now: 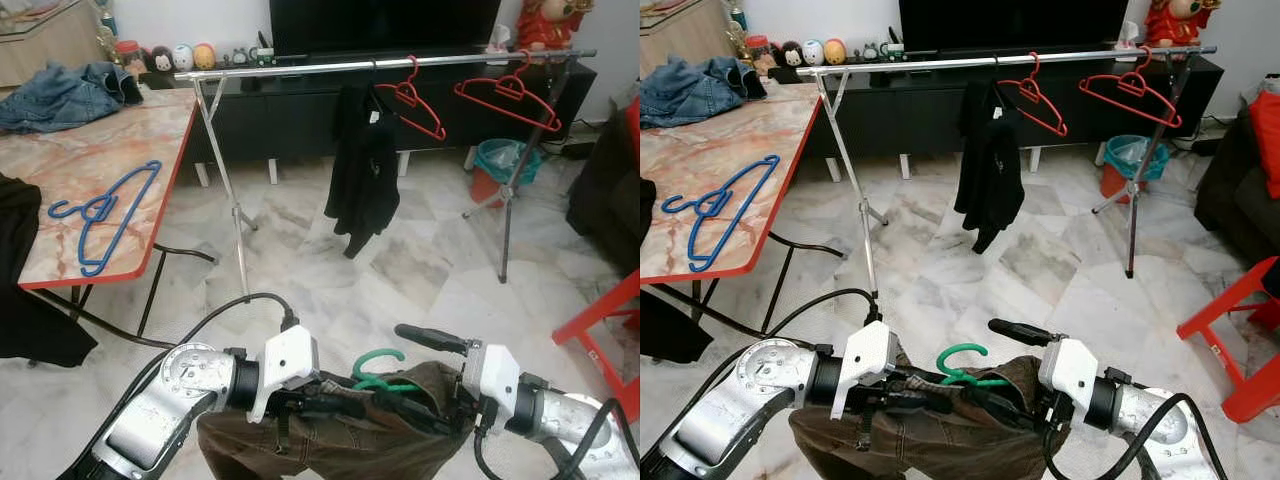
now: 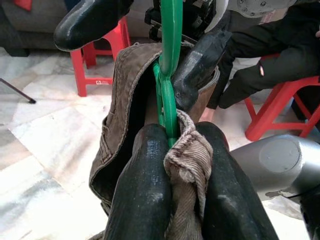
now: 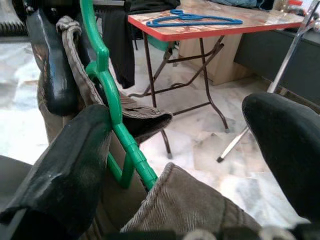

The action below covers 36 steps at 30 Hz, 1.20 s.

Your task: Hang hanger

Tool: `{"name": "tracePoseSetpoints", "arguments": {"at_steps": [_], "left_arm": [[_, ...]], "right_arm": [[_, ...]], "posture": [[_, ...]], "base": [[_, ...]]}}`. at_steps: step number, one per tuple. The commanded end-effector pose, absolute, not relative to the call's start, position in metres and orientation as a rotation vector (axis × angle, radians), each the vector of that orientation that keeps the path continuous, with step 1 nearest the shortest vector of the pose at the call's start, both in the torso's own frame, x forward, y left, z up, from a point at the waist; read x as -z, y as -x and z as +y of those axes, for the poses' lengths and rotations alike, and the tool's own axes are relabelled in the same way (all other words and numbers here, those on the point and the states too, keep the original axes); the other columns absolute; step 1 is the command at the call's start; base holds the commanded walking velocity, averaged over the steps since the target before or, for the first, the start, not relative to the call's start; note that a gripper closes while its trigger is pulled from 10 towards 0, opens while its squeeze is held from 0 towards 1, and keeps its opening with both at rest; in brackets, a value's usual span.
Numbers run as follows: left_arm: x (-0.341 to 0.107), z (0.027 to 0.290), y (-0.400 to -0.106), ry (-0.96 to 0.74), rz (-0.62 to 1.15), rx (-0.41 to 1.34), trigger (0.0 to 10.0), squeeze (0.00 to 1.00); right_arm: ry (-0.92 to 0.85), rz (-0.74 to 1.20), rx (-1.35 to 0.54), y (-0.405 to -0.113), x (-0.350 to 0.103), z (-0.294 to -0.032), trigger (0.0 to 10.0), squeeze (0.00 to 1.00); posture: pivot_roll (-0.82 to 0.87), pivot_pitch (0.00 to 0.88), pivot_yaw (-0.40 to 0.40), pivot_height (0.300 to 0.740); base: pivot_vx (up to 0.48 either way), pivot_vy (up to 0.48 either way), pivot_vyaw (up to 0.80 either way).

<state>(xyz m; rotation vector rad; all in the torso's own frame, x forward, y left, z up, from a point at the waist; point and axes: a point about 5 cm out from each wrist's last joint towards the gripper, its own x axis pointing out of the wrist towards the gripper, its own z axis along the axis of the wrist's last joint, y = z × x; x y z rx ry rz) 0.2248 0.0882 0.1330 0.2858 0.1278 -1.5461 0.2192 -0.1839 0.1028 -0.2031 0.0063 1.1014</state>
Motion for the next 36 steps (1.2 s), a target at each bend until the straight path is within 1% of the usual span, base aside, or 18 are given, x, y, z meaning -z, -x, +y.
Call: {"name": "tracePoseSetpoints", "arguments": {"at_steps": [1,7,18,24,26,28,32,36], "left_arm": [[-0.124,0.084,-0.218,-0.289,0.149,1.594,10.0,0.0],[-0.109,0.084,-0.22,-0.311,0.174,1.562,10.0,0.0],[-0.103,0.083,-0.219,-0.336,0.182,1.568,10.0,0.0],[-0.107,0.083,-0.22,-0.351,0.166,1.573,10.0,0.0],[-0.11,0.084,-0.221,-0.361,0.155,1.574,10.0,0.0],[-0.111,0.084,-0.221,-0.364,0.152,1.574,10.0,0.0],[-0.115,0.083,-0.22,-0.375,0.139,1.59,10.0,0.0],[-0.118,0.082,-0.219,-0.379,0.13,1.599,10.0,0.0]], "right_arm": [[0.187,-0.079,-1.076,-0.224,-0.121,-0.185,10.0,0.0],[0.174,-0.06,-1.115,-0.219,-0.12,-0.182,10.0,0.0],[0.145,-0.035,-1.177,-0.212,-0.123,-0.178,10.0,0.0],[0.197,0.042,-1.209,-0.205,-0.111,-0.18,10.0,0.0],[0.244,0.11,-1.241,-0.198,-0.102,-0.184,10.0,0.0],[0.253,0.119,-1.241,-0.198,-0.1,-0.185,10.0,0.0],[0.31,0.133,-1.176,-0.205,-0.096,-0.189,10.0,0.0],[0.394,0.104,-1.066,-0.218,-0.094,-0.195,10.0,0.0]], "posture": [[-0.01,0.035,0.023,0.74],[-0.02,0.038,0.021,0.74],[-0.02,0.041,0.021,0.74],[-0.02,0.04,0.022,0.74],[-0.02,0.039,0.021,0.74],[-0.02,0.039,0.021,0.74],[-0.02,0.038,0.021,0.74],[-0.01,0.037,0.02,0.74]], "base": [[0.0,0.0,0.0],[0.0,0.0,0.0],[0.0,0.0,0.0],[0.0,0.0,0.0],[0.0,0.0,0.0],[0.0,0.0,0.0],[0.0,0.0,0.0],[0.0,0.0,0.0]]}}
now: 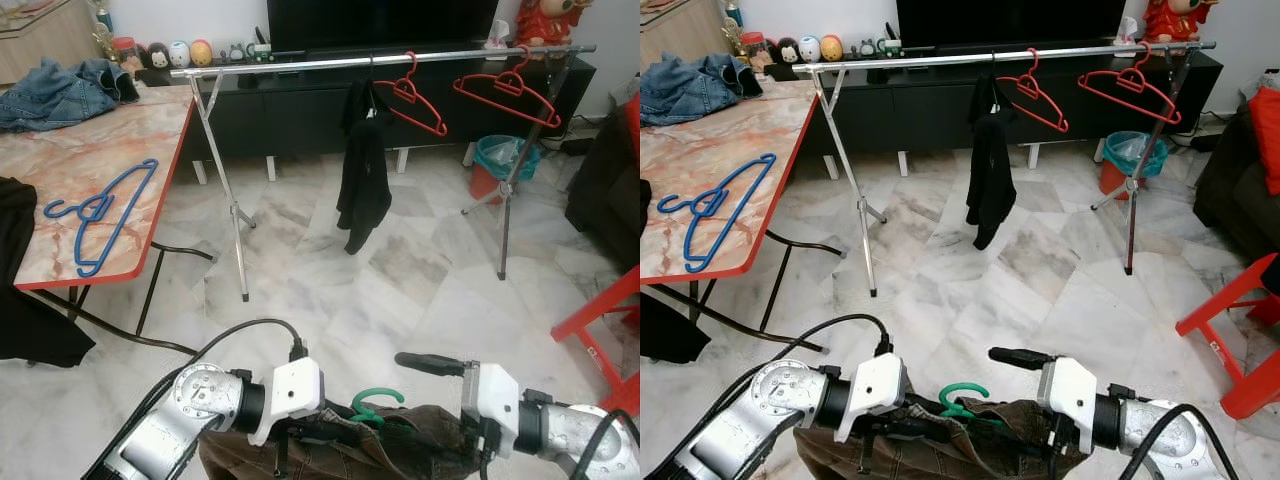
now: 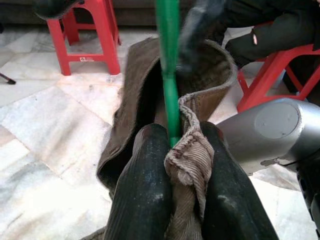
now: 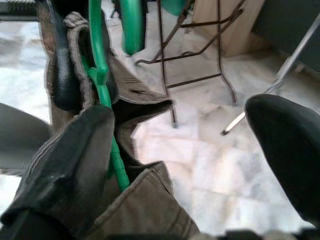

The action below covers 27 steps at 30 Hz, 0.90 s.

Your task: Hang hanger

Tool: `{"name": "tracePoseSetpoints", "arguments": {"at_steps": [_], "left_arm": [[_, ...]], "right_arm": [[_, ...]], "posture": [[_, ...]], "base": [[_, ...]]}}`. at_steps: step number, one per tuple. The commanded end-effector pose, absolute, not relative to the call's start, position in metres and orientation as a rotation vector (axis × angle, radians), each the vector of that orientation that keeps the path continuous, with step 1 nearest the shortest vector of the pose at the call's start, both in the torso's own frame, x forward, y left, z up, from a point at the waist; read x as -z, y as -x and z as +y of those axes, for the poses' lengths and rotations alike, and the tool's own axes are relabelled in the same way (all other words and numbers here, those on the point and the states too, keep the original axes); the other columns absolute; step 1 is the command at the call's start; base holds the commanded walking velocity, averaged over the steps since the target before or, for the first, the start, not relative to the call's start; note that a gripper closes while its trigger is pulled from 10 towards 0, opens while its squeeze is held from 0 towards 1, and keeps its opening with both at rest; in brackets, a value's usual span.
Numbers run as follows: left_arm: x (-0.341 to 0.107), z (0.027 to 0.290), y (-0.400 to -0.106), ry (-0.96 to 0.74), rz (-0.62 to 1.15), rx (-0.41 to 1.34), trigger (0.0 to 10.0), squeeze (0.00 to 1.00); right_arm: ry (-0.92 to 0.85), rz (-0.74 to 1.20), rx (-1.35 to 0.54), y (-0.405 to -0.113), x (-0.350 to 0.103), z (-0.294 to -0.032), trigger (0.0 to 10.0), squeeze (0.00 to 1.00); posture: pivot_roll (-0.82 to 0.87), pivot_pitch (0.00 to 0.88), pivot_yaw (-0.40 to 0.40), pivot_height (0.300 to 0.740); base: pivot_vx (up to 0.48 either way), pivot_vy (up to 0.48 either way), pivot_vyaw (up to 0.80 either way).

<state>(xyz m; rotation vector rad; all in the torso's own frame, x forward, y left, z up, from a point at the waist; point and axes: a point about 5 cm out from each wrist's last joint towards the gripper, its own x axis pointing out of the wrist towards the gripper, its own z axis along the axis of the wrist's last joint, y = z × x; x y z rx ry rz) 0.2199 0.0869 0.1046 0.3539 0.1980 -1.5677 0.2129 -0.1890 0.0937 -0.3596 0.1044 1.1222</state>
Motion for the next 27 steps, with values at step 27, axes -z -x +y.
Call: {"name": "tracePoseSetpoints", "arguments": {"at_steps": [27], "left_arm": [[-0.13,0.076,-0.219,-0.389,0.083,1.612,10.0,0.0]], "right_arm": [[0.371,0.095,-1.068,-0.21,-0.076,-0.191,10.0,0.0]], "posture": [[-0.01,0.041,0.015,0.74]], "base": [[0.0,0.0,0.0]]}}
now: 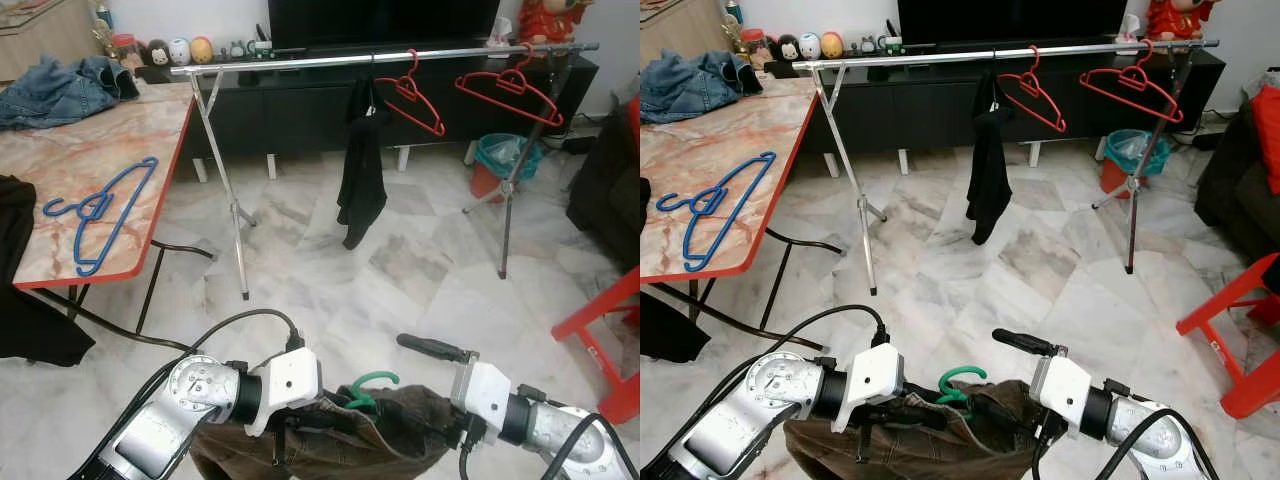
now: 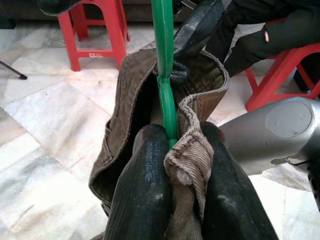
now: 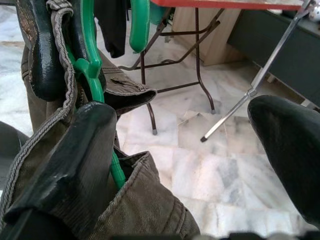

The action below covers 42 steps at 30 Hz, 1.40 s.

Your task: Hang hanger

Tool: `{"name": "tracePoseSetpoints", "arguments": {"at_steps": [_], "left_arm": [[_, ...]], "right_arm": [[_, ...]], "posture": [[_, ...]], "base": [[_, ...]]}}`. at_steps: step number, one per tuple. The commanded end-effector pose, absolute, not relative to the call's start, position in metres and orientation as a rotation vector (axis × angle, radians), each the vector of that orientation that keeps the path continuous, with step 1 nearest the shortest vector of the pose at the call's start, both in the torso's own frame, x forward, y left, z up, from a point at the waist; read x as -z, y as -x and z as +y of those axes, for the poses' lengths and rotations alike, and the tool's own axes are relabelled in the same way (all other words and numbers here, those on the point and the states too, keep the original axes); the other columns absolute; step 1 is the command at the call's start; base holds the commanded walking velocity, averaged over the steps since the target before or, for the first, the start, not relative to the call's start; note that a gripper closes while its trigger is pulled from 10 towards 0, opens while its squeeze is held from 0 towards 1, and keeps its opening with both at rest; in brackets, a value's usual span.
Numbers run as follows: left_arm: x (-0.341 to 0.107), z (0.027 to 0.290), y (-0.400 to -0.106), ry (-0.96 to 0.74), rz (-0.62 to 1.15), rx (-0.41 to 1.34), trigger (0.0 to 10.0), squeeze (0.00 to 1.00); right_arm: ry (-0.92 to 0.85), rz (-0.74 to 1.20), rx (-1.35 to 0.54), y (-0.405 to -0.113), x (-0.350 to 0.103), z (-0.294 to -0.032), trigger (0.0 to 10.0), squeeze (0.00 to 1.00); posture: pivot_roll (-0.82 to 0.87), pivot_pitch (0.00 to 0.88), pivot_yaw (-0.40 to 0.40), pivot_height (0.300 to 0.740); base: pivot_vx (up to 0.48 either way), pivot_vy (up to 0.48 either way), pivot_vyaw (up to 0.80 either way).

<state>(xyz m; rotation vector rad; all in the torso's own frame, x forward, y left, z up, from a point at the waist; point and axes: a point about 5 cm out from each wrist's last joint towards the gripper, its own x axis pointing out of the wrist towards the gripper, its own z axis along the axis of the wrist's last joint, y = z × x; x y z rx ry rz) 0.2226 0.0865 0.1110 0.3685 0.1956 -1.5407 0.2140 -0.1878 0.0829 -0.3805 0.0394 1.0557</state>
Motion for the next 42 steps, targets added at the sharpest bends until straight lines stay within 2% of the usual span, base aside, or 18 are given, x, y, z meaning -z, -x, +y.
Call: {"name": "tracePoseSetpoints", "arguments": {"at_steps": [1,13,26,36,42], "left_arm": [[-0.13,0.076,-0.219,-0.389,0.083,1.612,10.0,0.0],[-0.147,0.073,-0.225,-0.34,0.032,1.586,10.0,0.0],[-0.145,0.071,-0.224,-0.329,0.04,1.588,10.0,0.0],[-0.143,0.067,-0.225,-0.305,0.033,1.576,10.0,0.0],[-0.143,0.067,-0.223,-0.303,0.036,1.584,10.0,0.0]], "right_arm": [[0.371,0.095,-1.068,-0.21,-0.076,-0.191,10.0,0.0],[0.347,0.104,-1.083,-0.206,-0.075,-0.193,10.0,0.0],[0.317,0.083,-1.1,-0.204,-0.078,-0.191,10.0,0.0],[0.23,-0.038,-1.036,-0.214,-0.099,-0.185,10.0,0.0],[0.221,-0.042,-1.056,-0.213,-0.1,-0.183,10.0,0.0]], "posture": [[-0.01,0.041,0.015,0.74],[-0.01,0.04,0.018,0.74],[-0.01,0.042,0.02,0.74],[-0.02,0.043,0.021,0.74],[-0.01,0.041,0.02,0.74]], "base": [[0.0,0.0,0.0],[0.0,0.0,0.0],[0.0,0.0,0.0],[0.0,0.0,0.0],[0.0,0.0,0.0]]}}
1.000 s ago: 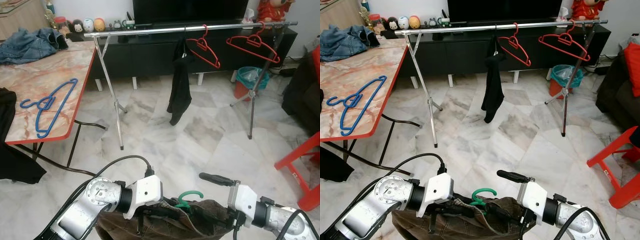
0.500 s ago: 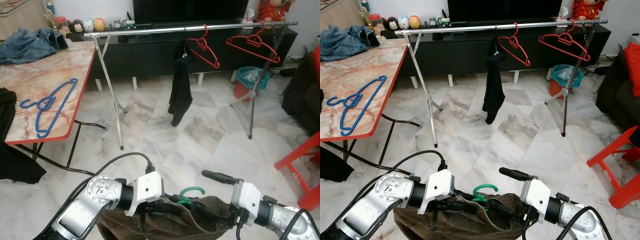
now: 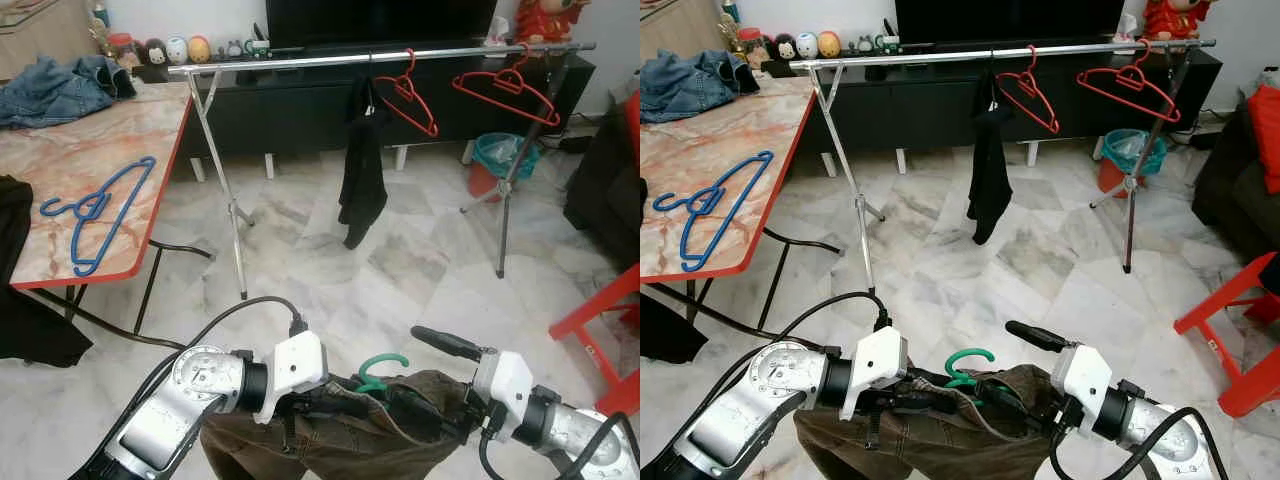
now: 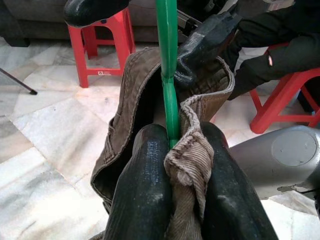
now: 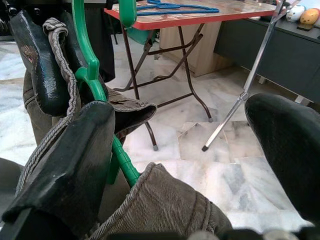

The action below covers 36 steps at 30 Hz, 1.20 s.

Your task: Hang hanger

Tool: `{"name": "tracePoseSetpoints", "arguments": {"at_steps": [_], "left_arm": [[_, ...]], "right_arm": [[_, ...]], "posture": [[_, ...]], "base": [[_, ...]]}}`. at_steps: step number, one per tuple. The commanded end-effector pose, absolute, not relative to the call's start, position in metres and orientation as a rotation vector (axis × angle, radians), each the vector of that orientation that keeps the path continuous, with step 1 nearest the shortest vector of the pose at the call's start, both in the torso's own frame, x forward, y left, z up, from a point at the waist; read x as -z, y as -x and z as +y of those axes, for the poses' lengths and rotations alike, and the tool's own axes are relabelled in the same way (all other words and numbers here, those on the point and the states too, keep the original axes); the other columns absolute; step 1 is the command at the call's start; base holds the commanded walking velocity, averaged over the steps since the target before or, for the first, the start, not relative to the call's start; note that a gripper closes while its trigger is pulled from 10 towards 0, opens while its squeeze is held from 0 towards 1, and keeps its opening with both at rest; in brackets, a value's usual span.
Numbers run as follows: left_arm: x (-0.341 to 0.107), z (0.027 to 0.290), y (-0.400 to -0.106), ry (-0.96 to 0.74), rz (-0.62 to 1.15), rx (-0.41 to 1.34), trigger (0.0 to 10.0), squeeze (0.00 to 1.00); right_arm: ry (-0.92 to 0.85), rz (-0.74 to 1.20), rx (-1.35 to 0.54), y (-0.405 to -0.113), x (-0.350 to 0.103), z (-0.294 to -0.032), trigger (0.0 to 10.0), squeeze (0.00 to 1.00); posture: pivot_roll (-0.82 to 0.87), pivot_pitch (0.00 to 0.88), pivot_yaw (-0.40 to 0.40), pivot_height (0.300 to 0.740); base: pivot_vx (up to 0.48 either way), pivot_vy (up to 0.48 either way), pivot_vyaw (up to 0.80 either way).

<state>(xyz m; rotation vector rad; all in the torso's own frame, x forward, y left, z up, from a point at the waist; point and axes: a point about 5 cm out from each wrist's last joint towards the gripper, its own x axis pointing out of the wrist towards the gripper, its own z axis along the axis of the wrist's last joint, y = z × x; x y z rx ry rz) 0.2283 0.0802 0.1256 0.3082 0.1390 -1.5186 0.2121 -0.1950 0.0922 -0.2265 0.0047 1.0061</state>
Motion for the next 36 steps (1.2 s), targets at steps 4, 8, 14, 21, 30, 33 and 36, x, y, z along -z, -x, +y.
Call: {"name": "tracePoseSetpoints", "arguments": {"at_steps": [4,8,14,21,30,33,36], "left_arm": [[-0.143,0.067,-0.223,-0.302,0.036,1.584,10.0,0.0],[-0.143,0.067,-0.223,-0.301,0.033,1.583,10.0,0.0],[-0.142,0.066,-0.222,-0.303,0.033,1.591,10.0,0.0],[-0.142,0.065,-0.221,-0.303,0.035,1.597,10.0,0.0],[-0.141,0.065,-0.221,-0.304,0.034,1.592,10.0,0.0],[-0.142,0.066,-0.221,-0.31,0.035,1.592,10.0,0.0],[-0.142,0.066,-0.221,-0.316,0.035,1.594,10.0,0.0]], "right_arm": [[0.216,-0.038,-1.06,-0.213,-0.101,-0.184,10.0,0.0],[0.204,-0.025,-1.083,-0.21,-0.101,-0.183,10.0,0.0],[0.151,0.069,-1.227,-0.193,-0.099,-0.184,10.0,0.0],[0.173,0.124,-1.291,-0.189,-0.102,-0.19,10.0,0.0],[0.234,0.058,-1.186,-0.209,-0.111,-0.198,10.0,0.0],[0.176,0.039,-1.189,-0.21,-0.117,-0.197,10.0,0.0],[0.149,0.035,-1.204,-0.208,-0.121,-0.197,10.0,0.0]], "posture": [[-0.01,0.04,0.019,0.74],[-0.01,0.038,0.019,0.74],[-0.02,0.033,0.019,0.74],[-0.02,0.035,0.018,0.74],[-0.02,0.037,0.015,0.74],[-0.02,0.038,0.016,0.74],[-0.02,0.038,0.016,0.74]], "base": [[0.0,0.0,0.0],[0.0,0.0,0.0],[0.0,0.0,0.0],[0.0,0.0,0.0],[0.0,0.0,0.0],[0.0,0.0,0.0],[0.0,0.0,0.0]]}}
